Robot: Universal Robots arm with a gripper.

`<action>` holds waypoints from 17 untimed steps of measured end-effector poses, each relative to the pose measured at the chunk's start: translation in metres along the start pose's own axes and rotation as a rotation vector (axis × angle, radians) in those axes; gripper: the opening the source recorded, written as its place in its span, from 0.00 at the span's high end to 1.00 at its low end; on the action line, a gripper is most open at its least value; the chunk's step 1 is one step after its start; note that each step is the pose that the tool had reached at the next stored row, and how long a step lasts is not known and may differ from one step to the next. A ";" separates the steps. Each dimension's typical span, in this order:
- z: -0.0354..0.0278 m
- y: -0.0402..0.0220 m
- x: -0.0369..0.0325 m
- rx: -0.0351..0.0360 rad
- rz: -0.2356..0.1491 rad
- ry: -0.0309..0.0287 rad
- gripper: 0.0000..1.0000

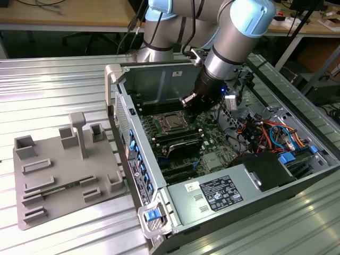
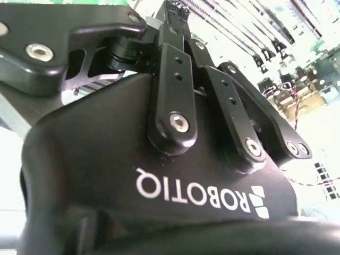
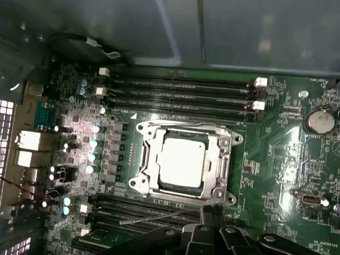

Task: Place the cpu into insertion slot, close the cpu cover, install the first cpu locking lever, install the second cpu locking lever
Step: 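Install the second cpu locking lever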

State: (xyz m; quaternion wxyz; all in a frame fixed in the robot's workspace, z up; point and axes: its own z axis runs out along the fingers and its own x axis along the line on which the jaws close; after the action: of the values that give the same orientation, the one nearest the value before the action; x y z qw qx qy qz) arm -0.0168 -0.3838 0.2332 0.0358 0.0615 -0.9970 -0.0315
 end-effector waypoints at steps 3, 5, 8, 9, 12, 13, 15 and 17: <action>0.0137 -0.0079 -0.0010 0.0004 0.001 0.0000 0.89; 0.0151 -0.0080 -0.0010 0.0006 0.001 0.0001 0.89; 0.0161 -0.0073 0.0047 0.0006 0.001 -0.0002 0.89; 0.0164 -0.0070 0.0074 0.0006 0.001 -0.0004 0.89; 0.0187 -0.0049 0.0248 0.0008 0.001 -0.0025 0.89; 0.0193 -0.0044 0.0288 0.0007 0.001 -0.0032 0.89; 0.0203 -0.0037 0.0354 0.0009 0.001 -0.0039 0.89; 0.0217 -0.0029 0.0421 0.0004 0.001 -0.0045 0.89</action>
State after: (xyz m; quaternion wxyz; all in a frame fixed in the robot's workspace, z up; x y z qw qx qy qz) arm -0.0598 -0.3907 0.2143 0.0335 0.0611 -0.9971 -0.0314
